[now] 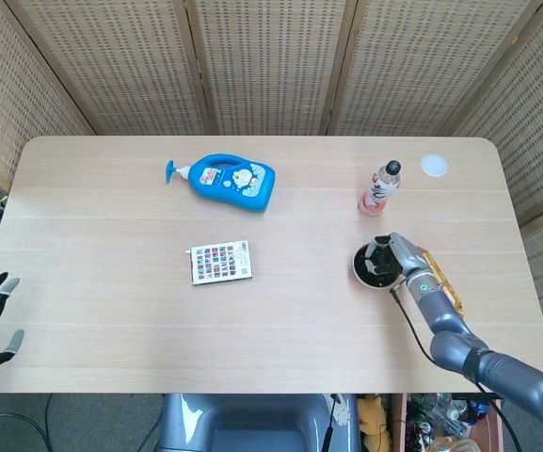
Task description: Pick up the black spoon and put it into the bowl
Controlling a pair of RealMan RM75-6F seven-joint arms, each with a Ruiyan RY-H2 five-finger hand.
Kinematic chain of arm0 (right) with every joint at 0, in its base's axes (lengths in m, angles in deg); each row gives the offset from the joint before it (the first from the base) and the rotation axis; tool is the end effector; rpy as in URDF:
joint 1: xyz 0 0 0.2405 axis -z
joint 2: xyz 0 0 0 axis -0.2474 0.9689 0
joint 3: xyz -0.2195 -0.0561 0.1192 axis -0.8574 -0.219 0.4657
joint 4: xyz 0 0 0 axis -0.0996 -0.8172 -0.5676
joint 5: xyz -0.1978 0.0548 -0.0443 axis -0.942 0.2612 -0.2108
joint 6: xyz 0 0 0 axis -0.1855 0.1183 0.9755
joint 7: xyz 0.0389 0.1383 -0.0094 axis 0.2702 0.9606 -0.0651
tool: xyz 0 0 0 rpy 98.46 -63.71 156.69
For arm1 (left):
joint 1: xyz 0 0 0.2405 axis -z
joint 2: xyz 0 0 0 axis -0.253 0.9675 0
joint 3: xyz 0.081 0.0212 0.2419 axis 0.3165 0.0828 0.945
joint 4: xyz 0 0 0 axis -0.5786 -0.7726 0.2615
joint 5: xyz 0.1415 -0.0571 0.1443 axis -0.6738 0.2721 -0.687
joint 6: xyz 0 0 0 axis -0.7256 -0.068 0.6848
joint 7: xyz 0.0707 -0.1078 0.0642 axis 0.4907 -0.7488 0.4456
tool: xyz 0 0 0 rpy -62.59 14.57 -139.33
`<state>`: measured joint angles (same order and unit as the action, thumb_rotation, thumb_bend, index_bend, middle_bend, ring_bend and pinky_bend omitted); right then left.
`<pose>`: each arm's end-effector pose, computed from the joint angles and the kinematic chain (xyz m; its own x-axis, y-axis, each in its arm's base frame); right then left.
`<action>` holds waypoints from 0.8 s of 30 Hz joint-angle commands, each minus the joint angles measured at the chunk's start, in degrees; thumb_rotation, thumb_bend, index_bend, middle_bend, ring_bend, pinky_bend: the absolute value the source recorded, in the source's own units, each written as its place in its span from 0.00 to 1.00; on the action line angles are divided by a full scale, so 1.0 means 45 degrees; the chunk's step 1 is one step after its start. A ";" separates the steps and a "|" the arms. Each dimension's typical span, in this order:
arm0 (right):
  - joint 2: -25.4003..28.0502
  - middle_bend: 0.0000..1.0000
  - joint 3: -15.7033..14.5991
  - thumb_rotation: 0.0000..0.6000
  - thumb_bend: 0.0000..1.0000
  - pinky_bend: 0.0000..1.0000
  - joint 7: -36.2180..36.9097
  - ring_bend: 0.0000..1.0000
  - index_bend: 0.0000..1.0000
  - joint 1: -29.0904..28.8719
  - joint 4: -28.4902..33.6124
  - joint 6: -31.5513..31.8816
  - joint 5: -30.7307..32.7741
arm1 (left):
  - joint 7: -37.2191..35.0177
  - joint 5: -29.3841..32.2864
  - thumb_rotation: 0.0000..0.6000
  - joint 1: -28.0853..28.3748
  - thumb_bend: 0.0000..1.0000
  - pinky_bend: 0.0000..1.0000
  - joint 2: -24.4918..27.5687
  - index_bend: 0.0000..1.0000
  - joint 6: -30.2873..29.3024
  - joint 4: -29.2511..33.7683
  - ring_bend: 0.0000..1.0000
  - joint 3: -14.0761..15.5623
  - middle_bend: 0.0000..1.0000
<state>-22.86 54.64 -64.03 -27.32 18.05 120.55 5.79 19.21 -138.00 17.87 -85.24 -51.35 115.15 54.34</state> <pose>-0.2567 -0.3944 0.0140 -0.1514 -0.4534 0.8783 -0.9708 0.2354 -0.0458 -0.3476 0.1580 0.1514 0.4544 0.0965 0.8856 0.8904 -0.0197 -0.4547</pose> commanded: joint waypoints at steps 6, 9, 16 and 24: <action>-0.0002 0.95 0.0092 1.00 0.69 1.00 -0.0078 0.96 0.67 0.0027 0.0261 0.0290 -0.0123 | -0.0093 0.0053 1.00 -0.0085 0.42 0.00 0.0007 0.00 -0.0080 -0.0078 0.00 0.0013 0.00; 0.0028 0.95 0.0092 1.00 0.55 1.00 -0.0204 0.96 0.63 0.0000 0.0308 0.0402 -0.0210 | -0.0147 0.0081 1.00 -0.0114 0.42 0.00 -0.0003 0.00 -0.0072 -0.0129 0.00 0.0030 0.00; 0.0160 0.95 0.0040 1.00 0.23 1.00 -0.0361 0.96 0.45 0.0020 0.0512 0.0483 -0.0258 | -0.0189 0.0071 1.00 -0.0108 0.42 0.00 -0.0043 0.00 -0.0048 -0.0182 0.00 0.0037 0.00; 0.0639 0.95 0.0256 1.00 0.14 1.00 -0.0407 0.96 0.38 0.0215 0.1438 0.1175 -0.0504 | -0.0223 0.0036 1.00 -0.0123 0.42 0.00 -0.0028 0.00 -0.0135 -0.0173 0.00 0.0014 0.00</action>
<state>-20.66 55.40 -65.94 -26.70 23.58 125.10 3.88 18.21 -137.84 17.32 -85.36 -51.96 114.37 54.41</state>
